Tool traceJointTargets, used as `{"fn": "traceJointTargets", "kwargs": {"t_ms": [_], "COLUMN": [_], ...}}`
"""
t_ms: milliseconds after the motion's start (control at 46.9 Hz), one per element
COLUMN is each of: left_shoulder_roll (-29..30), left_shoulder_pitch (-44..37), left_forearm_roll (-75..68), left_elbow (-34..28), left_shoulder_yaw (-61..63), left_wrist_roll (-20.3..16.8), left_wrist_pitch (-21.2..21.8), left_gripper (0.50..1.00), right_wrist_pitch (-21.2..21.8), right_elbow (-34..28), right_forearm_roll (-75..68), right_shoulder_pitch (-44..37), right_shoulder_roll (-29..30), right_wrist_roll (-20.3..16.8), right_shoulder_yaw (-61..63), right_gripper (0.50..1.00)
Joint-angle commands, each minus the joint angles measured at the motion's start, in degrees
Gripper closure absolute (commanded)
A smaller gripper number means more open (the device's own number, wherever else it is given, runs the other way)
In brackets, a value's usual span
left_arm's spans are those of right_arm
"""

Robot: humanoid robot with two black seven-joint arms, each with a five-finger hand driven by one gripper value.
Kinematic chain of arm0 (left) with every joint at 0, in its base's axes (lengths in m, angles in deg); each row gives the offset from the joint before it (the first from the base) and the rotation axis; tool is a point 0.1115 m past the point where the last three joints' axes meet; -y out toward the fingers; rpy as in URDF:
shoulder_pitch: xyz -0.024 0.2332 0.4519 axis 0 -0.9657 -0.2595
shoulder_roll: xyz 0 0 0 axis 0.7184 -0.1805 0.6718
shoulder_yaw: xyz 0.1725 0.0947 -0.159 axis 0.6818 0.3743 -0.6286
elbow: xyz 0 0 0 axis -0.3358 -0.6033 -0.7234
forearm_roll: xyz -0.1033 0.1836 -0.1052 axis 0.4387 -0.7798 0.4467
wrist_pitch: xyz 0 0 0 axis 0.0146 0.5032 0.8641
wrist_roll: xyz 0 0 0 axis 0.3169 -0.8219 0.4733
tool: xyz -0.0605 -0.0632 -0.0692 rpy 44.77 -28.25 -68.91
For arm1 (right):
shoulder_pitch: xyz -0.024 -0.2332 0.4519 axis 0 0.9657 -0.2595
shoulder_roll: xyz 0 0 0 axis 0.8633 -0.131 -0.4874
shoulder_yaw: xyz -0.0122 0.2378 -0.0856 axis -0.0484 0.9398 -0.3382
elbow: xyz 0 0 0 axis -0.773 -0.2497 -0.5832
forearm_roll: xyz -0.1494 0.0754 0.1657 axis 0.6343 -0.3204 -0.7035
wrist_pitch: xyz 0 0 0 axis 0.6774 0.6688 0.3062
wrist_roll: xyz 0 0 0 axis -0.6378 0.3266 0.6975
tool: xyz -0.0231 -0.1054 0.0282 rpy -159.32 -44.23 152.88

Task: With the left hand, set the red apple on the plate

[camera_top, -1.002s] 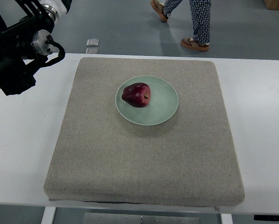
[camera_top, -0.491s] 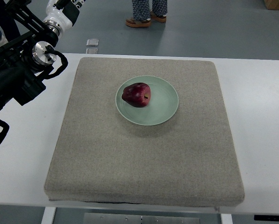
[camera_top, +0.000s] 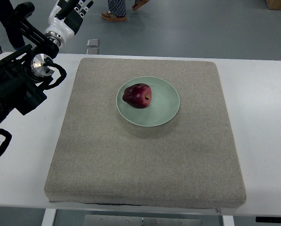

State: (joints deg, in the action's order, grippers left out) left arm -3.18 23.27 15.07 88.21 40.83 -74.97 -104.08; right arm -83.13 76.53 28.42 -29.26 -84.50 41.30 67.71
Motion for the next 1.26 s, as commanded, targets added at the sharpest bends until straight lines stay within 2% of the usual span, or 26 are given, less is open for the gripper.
{"fn": "traceJointTargets", "kwargs": {"t_ms": [0,512,640,832,1237], "left_shoulder_roll": [0.0,-0.2,-0.2,-0.3,-0.9], "left_shoulder_pitch": [0.0,-0.8,-0.9,-0.9,-0.9], "left_forearm_roll": [-0.1,-0.1,-0.1,-0.1,0.0], "left_elbow": [-0.1,0.3,0.3,0.4,0.4], "left_shoulder_yaw": [0.1,0.1,0.1,0.1,0.1], "left_wrist_roll": [0.0,0.0,0.0,0.1,0.0], "left_wrist_pitch": [0.0,0.0,0.1,1.0,1.1], "left_gripper": [0.506,0.506,0.506,0.506,0.506], "right_wrist_pitch": [0.0,-0.4,0.1,0.1,0.0], "right_elbow": [0.0,-0.2,-7.6,-5.2,-4.7], "right_forearm_roll": [0.0,0.9,0.7,0.8,0.1], "right_shoulder_pitch": [0.0,0.0,-0.3,0.2,0.6], "right_shoulder_roll": [0.0,0.0,0.0,0.0,0.0], "right_wrist_roll": [0.0,0.1,0.4,0.3,0.0], "right_shoulder_yaw": [0.0,-0.4,-0.4,-0.6,-0.5], "right_gripper": [0.570,0.570,0.570,0.570,0.570]}}
